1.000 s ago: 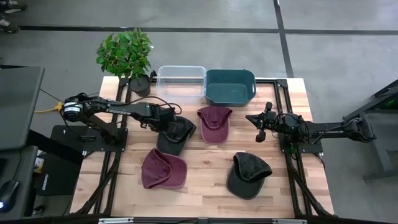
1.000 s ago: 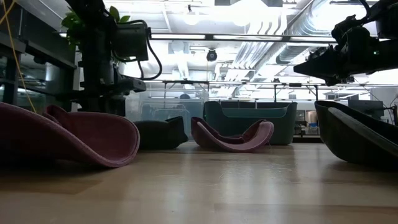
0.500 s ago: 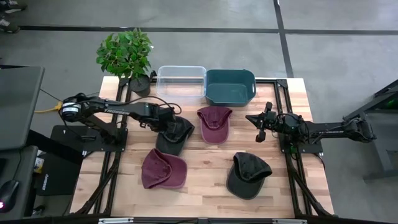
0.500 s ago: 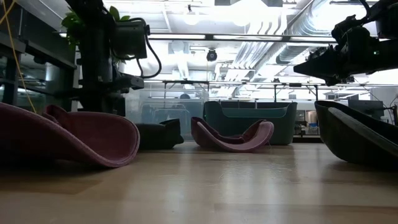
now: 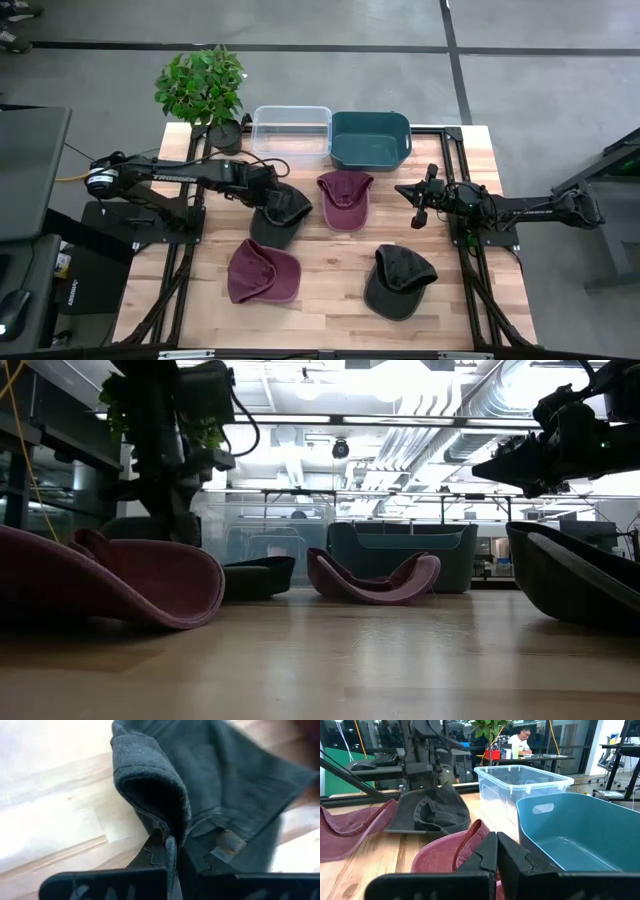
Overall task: Pick & Place hat
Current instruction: Put the top black cap into the transparent bin
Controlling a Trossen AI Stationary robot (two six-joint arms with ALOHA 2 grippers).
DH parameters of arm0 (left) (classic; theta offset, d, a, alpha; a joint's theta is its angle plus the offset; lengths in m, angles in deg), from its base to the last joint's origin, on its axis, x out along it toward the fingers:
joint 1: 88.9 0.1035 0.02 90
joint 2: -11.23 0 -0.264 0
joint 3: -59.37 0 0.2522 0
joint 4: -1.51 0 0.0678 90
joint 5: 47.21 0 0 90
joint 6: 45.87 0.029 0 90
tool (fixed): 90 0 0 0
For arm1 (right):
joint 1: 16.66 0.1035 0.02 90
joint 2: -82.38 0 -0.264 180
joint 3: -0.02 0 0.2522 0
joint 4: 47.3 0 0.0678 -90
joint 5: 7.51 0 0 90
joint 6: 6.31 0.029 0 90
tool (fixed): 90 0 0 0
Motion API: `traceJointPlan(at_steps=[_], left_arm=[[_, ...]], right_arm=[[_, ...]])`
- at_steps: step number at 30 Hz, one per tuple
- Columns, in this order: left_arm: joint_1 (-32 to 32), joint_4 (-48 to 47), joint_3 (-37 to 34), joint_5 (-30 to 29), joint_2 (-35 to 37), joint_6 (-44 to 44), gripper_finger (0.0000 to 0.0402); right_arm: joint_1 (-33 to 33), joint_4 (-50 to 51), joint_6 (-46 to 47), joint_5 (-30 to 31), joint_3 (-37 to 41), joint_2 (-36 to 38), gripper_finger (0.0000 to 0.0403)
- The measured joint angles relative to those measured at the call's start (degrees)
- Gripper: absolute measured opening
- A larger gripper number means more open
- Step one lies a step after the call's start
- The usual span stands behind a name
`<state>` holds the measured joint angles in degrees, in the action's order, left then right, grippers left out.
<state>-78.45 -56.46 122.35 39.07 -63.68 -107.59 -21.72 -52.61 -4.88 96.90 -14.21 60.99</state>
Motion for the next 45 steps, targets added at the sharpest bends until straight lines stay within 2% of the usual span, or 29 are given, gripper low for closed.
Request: traceJointPlan(at_steps=[12,20,28,38,45], left_arm=[[-1.6,-2.4,3.1,-1.3,5.0,2.1,0.0003],[-3.9,-2.5,5.4,-1.6,8.0,8.0,0.0003],[-6.5,-2.6,8.7,-1.5,8.6,16.4,0.0003],[-7.6,-6.8,14.2,-0.3,8.5,35.3,0.0003],[-7.5,-9.1,17.3,-3.4,7.1,43.4,0.0003]], right_arm=[[0.0,0.0,0.0,0.0,0.0,0.0,0.0000],[0.0,0.0,0.0,0.0,0.0,0.0,0.0000],[0.0,0.0,0.0,0.0,0.0,0.0,0.0000],[0.0,0.0,0.0,0.0,0.0,0.0,0.0000],[0.0,0.0,0.0,0.0,0.0,0.0,0.0000]])
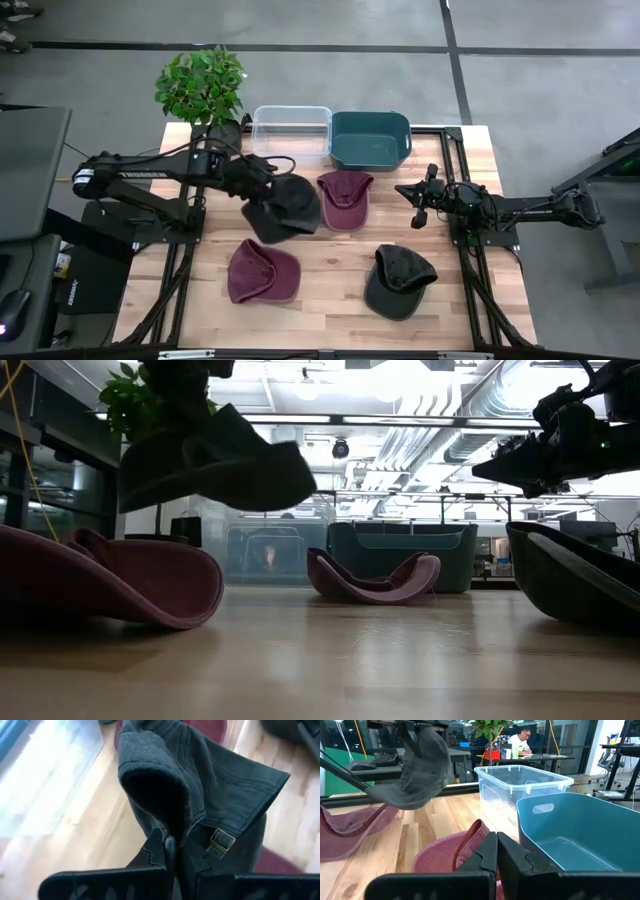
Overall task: Pick & Place hat
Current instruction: Put the top black cap into the transparent bin
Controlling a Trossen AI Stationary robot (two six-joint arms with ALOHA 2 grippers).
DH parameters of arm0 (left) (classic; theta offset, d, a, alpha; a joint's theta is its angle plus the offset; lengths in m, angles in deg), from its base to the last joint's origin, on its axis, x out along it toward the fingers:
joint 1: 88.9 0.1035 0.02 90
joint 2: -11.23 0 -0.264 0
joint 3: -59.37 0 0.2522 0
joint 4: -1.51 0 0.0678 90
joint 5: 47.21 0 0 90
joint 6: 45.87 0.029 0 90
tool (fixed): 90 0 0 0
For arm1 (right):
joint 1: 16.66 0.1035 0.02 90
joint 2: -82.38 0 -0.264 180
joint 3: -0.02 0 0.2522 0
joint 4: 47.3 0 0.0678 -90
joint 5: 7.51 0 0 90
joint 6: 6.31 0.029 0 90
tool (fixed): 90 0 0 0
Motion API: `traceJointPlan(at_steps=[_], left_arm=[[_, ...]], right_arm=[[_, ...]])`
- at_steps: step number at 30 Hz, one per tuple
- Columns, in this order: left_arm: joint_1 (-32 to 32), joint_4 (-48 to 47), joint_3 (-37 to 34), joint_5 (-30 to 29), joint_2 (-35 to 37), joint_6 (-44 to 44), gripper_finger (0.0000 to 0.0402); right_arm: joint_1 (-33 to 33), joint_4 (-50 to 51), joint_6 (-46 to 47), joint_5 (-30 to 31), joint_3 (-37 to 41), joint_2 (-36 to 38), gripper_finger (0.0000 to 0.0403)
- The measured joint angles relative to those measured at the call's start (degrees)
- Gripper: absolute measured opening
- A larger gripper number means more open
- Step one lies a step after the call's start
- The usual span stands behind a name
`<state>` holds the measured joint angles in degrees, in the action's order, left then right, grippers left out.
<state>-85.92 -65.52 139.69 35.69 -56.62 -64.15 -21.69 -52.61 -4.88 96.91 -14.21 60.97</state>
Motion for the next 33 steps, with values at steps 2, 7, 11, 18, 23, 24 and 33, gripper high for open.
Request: traceJointPlan(at_steps=[2,7,11,18,23,24,33], left_arm=[[0.0,-1.2,1.7,-1.0,-0.9,2.4,0.0003],[0.0,-6.0,6.8,-4.0,-4.5,8.7,0.0003],[0.0,-9.0,11.7,-7.5,-7.4,12.1,0.0003],[0.0,-11.9,18.0,-16.9,-11.7,17.5,0.0003],[0.0,-12.8,20.2,-21.5,-12.2,21.3,0.0003],[0.0,-12.5,20.5,-22.3,-12.6,22.1,0.0003],[2.9,-12.2,23.0,-27.7,-13.0,31.8,0.0003]], right_arm=[[0.0,0.0,0.0,0.0,0.0,0.0,0.0000],[0.0,0.0,0.0,0.0,0.0,0.0,0.0000],[0.0,0.0,0.0,0.0,0.0,0.0,0.0000],[0.0,0.0,0.0,0.0,0.0,0.0,0.0000],[0.0,0.0,0.0,0.0,0.0,0.0,0.0000],[0.0,0.0,0.0,0.0,0.0,0.0,0.0000],[0.0,0.0,0.0,0.0,0.0,0.0,0.0000]])
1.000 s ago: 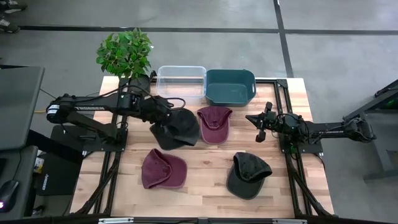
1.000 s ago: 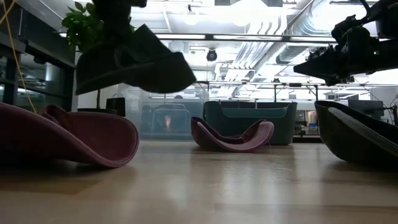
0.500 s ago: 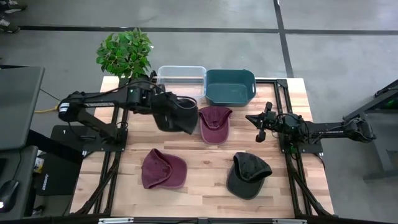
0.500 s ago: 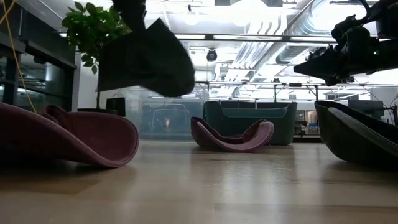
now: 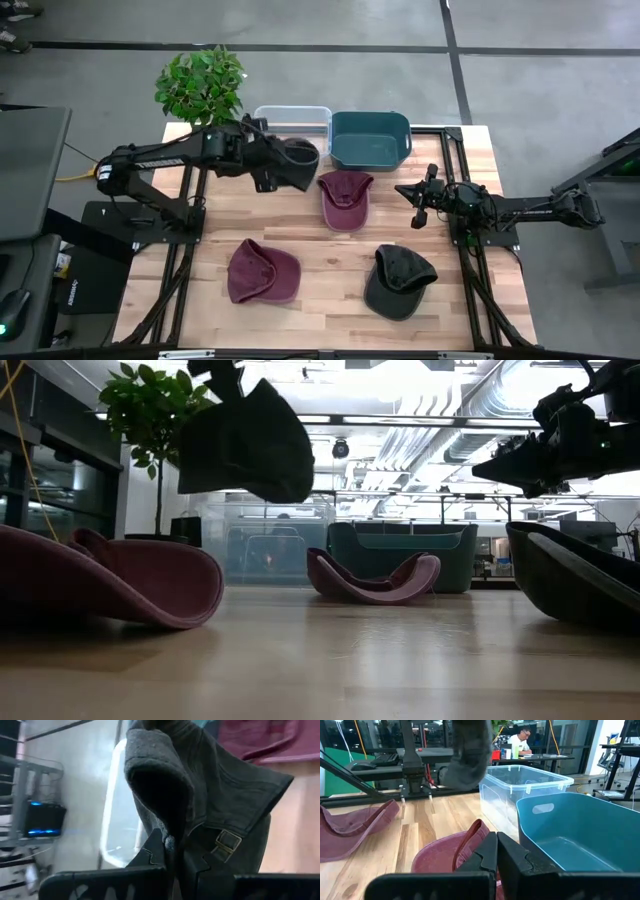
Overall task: Pick & Place hat
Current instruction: Put the top black cap into the transparent bin
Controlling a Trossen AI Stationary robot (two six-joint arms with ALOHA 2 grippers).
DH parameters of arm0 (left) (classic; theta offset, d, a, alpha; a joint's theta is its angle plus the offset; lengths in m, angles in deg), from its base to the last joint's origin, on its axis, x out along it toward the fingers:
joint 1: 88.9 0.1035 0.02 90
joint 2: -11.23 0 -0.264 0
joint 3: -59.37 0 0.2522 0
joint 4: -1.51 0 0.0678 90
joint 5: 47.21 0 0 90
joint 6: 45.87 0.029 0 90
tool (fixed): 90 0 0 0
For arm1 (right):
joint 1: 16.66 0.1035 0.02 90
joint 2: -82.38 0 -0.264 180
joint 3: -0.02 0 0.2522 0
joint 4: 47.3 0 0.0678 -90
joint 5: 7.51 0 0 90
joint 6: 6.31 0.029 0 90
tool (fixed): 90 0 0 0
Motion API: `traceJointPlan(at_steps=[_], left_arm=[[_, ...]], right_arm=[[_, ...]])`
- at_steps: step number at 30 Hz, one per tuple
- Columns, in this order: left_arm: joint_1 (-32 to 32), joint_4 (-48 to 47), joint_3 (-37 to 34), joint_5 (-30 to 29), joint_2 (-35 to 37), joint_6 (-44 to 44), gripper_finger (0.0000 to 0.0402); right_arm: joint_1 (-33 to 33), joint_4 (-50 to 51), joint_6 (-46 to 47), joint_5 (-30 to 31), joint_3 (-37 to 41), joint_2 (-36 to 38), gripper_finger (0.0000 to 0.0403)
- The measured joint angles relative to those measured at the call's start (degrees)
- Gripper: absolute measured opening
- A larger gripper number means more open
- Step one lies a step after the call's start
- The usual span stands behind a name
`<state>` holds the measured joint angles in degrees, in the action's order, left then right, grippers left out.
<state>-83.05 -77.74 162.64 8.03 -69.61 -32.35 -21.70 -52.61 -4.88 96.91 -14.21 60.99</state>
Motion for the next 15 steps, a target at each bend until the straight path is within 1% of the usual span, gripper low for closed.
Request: traceJointPlan(at_steps=[6,8,11,12,15], left_arm=[[3.9,1.8,3.2,-0.3,-1.4,6.0,0.0003],[5.1,3.5,4.6,-0.6,-2.3,7.9,0.0003],[7.2,3.3,6.2,-0.6,-3.9,10.3,0.0003],[7.7,4.7,7.0,-0.9,-4.7,11.0,0.0003],[9.3,5.7,7.6,-1.0,-5.9,13.1,0.0003]], right_arm=[[0.0,0.0,0.0,0.0,0.0,0.0,0.0000],[0.0,0.0,0.0,0.0,0.0,0.0,0.0000],[0.0,0.0,0.0,0.0,0.0,0.0,0.0000],[0.0,0.0,0.0,0.0,0.0,0.0,0.0000],[0.0,0.0,0.0,0.0,0.0,0.0,0.0000]])
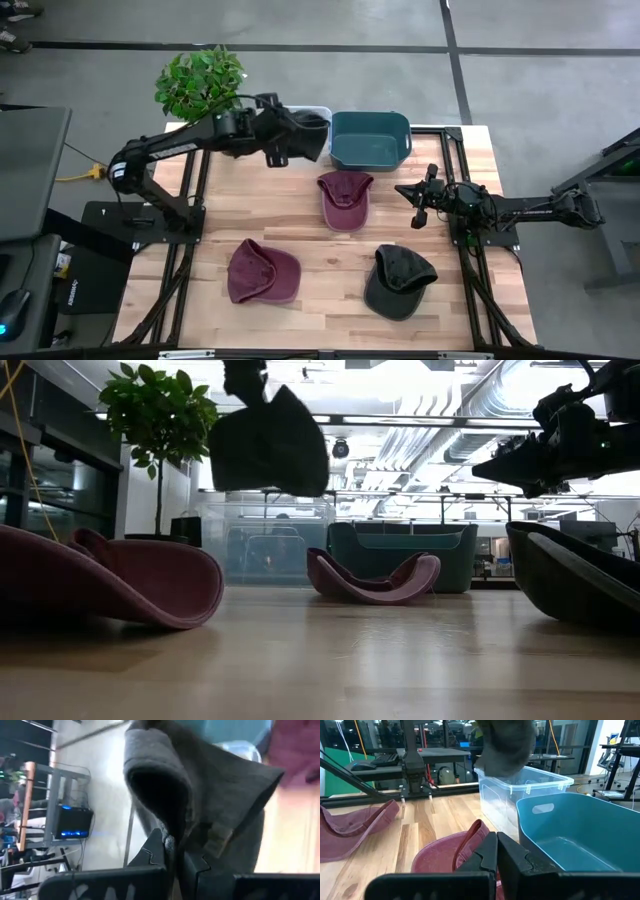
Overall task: Pick & Place hat
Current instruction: Put the top black cap into the transparent bin
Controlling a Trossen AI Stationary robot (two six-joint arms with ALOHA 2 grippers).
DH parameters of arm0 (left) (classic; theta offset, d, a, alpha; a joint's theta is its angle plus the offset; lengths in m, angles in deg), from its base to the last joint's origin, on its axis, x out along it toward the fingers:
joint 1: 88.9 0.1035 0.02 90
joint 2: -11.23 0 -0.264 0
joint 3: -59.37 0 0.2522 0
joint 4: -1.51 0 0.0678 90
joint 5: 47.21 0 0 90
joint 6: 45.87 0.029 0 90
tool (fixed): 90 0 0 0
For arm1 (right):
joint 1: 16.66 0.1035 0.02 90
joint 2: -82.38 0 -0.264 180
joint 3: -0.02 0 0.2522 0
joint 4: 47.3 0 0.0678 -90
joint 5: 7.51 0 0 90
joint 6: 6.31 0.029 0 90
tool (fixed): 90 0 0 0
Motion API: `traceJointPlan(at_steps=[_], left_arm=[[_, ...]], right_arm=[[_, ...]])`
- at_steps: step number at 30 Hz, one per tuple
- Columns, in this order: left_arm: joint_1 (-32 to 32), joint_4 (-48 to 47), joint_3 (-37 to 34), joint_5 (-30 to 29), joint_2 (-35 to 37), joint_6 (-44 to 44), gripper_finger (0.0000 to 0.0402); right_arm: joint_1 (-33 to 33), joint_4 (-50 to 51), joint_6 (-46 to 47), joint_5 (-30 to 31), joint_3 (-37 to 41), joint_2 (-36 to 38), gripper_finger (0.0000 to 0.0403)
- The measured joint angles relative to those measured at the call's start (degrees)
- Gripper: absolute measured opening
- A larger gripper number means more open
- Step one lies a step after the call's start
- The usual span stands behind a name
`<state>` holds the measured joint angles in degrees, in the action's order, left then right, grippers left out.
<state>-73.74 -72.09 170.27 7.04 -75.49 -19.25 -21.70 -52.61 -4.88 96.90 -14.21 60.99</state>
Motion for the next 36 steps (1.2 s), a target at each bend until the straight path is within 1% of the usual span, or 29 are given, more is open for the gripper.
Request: traceJointPlan(at_steps=[4,7,10,12,16,30,33,36], left_arm=[[1.9,3.8,0.5,-0.8,-1.4,3.1,0.0003],[3.7,2.8,0.1,-0.3,-2.3,3.5,0.0003],[4.3,5.5,0.5,-1.0,-4.0,3.6,0.0003],[5.6,3.9,0.1,-0.5,-4.5,3.8,0.0003],[6.5,6.6,0.4,-0.1,-5.7,4.1,0.0003],[10.5,5.5,0.4,4.3,-8.7,6.6,0.0002],[11.2,4.2,2.9,5.9,-8.5,7.8,0.0001],[11.8,1.9,6.2,9.4,-8.4,7.8,0.0001]], right_arm=[[0.0,0.0,0.0,0.0,0.0,0.0,0.0000],[0.0,0.0,0.0,0.0,0.0,0.0,0.0000],[0.0,0.0,0.0,0.0,0.0,0.0,0.0000],[0.0,0.0,0.0,0.0,0.0,0.0,0.0000],[0.0,0.0,0.0,0.0,0.0,0.0,0.0000],[0.0,0.0,0.0,0.0,0.0,0.0,0.0000],[0.0,0.0,0.0,0.0,0.0,0.0,0.0000],[0.0,0.0,0.0,0.0,0.0,0.0,0.0000]])
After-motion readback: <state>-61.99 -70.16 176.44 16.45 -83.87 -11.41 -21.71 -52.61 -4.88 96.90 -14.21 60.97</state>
